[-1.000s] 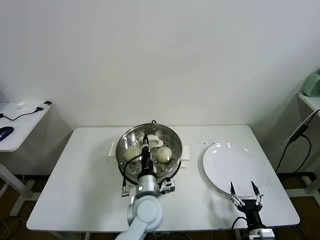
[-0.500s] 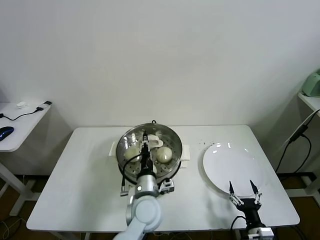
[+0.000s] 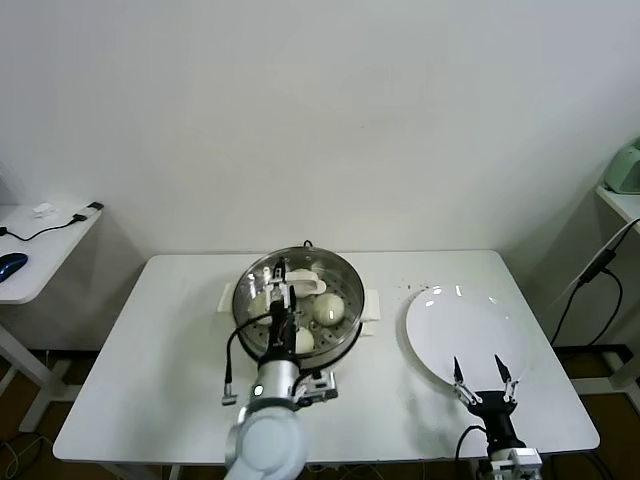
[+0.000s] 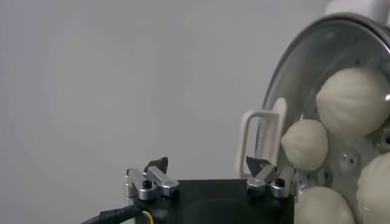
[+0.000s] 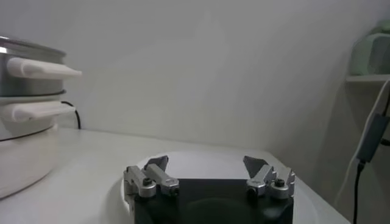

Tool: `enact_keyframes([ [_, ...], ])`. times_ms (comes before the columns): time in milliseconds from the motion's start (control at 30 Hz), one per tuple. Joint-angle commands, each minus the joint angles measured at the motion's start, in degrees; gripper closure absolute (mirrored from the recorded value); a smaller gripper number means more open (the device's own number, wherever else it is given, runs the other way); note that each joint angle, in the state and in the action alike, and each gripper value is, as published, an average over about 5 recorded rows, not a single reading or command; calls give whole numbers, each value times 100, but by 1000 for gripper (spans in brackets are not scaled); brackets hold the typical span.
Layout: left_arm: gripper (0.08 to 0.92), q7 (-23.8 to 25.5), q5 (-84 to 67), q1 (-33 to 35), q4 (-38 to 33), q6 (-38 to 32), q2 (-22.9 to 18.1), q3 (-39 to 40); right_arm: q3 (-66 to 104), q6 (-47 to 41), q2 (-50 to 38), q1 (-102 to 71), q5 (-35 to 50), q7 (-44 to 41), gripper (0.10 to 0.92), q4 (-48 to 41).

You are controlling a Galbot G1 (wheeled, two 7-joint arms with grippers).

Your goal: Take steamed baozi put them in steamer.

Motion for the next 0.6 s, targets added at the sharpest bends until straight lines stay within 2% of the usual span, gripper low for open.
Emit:
enact_keyframes([
  [33, 181, -520, -1567, 506, -891, -843, 215, -363, -89, 184, -146, 60, 296, 98, 203, 70],
  [167, 177, -1226, -3767, 646, -1110, -1604, 223, -1224, -123, 377, -315, 88, 621, 151, 203, 112],
  [300, 177, -1701, -6886, 810, -1087, -2333, 164, -2715, -155, 475, -381, 145, 759, 204, 203, 88],
  [367, 177, -1630, -8281, 1040, -957, -2643, 222, -3571, -155, 492, -370, 172, 786, 207, 203, 67],
  [467, 177, -1392, -9489, 1490, -416, -3285, 555, -4417, -177, 488, -367, 185, 864, 202, 203, 34],
  [600, 177, -1223, -10311, 1897, 315, -3881, 957, -4595, -232, 475, -366, 181, 916, 203, 203, 1],
])
